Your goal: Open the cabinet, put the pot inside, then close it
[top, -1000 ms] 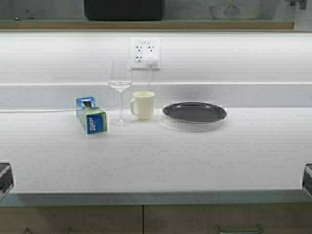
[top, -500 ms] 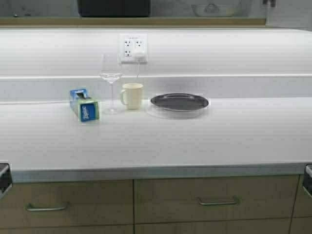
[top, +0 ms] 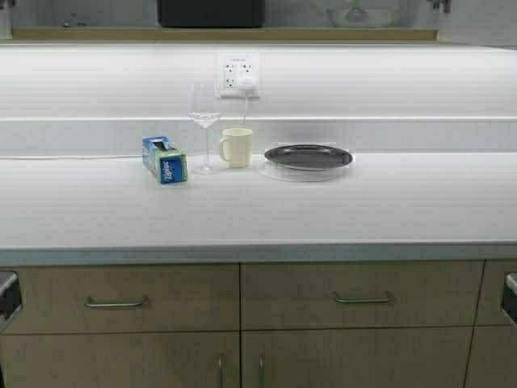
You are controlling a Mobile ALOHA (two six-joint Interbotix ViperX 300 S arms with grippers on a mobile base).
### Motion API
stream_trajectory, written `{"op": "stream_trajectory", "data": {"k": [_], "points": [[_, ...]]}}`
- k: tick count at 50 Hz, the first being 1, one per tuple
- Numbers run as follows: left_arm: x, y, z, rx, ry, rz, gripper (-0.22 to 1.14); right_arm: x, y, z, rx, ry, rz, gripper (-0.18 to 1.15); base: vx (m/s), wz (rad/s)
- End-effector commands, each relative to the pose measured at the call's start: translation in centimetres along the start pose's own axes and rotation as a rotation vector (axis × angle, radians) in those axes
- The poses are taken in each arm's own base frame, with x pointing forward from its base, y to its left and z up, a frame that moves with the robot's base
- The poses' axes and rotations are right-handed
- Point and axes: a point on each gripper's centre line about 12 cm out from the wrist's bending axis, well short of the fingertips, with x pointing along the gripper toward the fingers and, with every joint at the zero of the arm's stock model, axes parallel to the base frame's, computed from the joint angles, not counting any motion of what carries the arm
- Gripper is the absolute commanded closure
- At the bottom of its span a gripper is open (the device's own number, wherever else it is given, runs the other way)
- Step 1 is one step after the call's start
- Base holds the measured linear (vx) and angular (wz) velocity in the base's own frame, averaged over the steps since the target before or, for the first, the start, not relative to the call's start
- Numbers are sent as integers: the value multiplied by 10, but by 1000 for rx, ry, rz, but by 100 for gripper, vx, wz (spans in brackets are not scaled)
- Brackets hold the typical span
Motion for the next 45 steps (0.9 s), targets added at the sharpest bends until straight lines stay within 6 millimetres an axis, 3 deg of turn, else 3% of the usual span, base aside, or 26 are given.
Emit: {"op": "stream_trajectory", "data": {"k": [1,10,21,29,45], "points": [[4,4,23,3,-57,15,87,-10,-17,19,-17,-49,-45,90,-25,6],[-5,48,57,3,-93,140,88,-26,-47,30,-47,-57,-143,90,-23,2],[-38,101,95,73,-76,305,88,-52,-68,48,-89,-73,-235,90,-16,-7],[-59,128,113,87,-118,408,88,-70,-101,57,-79,-95,-347,90,-16,-10],[-99,174,184,122,-277,603,88,-111,-161,121,-75,-252,-557,90,-12,-1]]}}
